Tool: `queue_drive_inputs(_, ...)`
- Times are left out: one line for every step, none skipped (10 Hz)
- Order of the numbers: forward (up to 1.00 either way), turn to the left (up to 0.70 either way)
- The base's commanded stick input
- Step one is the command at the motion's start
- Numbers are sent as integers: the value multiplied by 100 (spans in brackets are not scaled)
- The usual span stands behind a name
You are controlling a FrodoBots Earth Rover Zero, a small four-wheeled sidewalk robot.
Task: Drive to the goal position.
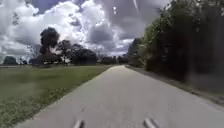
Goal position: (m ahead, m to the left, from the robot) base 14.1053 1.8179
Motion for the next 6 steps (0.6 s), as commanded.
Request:
queue_drive_inputs(70,0)
queue_drive_inputs(70,0)
queue_drive_inputs(70,0)
queue_drive_inputs(70,0)
queue_drive_inputs(70,0)
queue_drive_inputs(70,0)
